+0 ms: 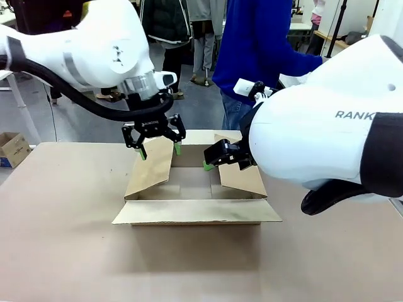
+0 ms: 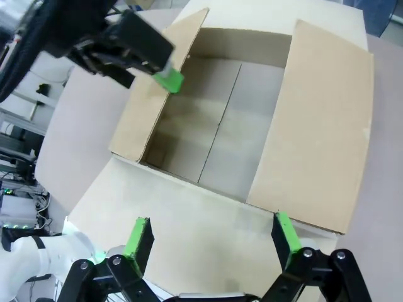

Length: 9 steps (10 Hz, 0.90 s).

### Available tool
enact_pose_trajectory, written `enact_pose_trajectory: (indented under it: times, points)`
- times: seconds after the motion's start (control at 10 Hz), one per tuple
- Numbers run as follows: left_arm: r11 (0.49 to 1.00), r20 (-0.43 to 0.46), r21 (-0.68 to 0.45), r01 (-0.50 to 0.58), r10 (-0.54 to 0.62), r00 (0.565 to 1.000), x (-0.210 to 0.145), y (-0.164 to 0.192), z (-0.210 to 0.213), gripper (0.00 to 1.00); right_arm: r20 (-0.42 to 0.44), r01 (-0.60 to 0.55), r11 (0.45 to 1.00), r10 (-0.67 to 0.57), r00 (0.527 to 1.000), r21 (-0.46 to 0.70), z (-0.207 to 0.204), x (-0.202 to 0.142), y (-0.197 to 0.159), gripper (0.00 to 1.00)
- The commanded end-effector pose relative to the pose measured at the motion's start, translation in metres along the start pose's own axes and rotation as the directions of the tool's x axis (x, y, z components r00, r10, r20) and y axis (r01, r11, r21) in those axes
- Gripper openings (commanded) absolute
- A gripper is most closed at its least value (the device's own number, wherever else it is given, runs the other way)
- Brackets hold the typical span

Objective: Pack the gift set into the box.
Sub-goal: Place both hands on the side flaps of the Package Box and spread them outward.

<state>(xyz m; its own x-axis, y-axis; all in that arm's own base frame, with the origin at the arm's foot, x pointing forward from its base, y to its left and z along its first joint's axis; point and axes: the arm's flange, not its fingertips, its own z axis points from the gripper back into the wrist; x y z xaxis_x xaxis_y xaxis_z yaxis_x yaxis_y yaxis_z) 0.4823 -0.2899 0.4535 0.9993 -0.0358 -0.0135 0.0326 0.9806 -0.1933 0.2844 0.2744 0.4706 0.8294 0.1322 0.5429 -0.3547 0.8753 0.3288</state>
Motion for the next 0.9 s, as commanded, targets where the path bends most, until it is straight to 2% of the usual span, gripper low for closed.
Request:
enact_pose_trajectory:
  times: [0.0,0.1,0.3,0.4,0.6,0.8]
  points:
    - [0.993,0.019,-0.122,-0.003,0.005,1.0,0.004,-0.015,0.013,1.0,-0.005,0.002,1.0,-0.002,1.0,0.019,0.001,0.0,-0.001,1.0]
    - [1.0,0.0,0.0,0.0,0.0,1.0,0.0,0.0,0.0,1.0,-0.005,0.002,1.0,-0.002,1.0,0.019,0.001,0.0,-0.001,1.0]
    - [1.0,0.005,-0.03,-0.003,0.003,1.0,0.007,-0.011,-0.002,1.0,-0.005,0.002,1.0,-0.002,1.0,0.019,0.001,0.0,-0.001,1.0]
    - [0.999,0.02,0.049,-0.021,0.02,1.0,0.005,-0.012,-0.007,1.0,-0.005,0.002,1.0,-0.002,1.0,0.019,0.001,0.0,-0.001,1.0]
    - [0.994,0.081,0.103,-0.039,0.031,0.996,0.005,-0.019,-0.013,1.0,-0.005,0.002,1.0,-0.002,1.0,0.019,0.001,0.0,-0.001,1.0]
    - [0.974,0.125,0.205,-0.094,0.069,0.99,0.007,-0.017,-0.025,1.0,-0.005,0.002,1.0,-0.002,1.0,0.019,0.001,0.0,-0.001,1.0]
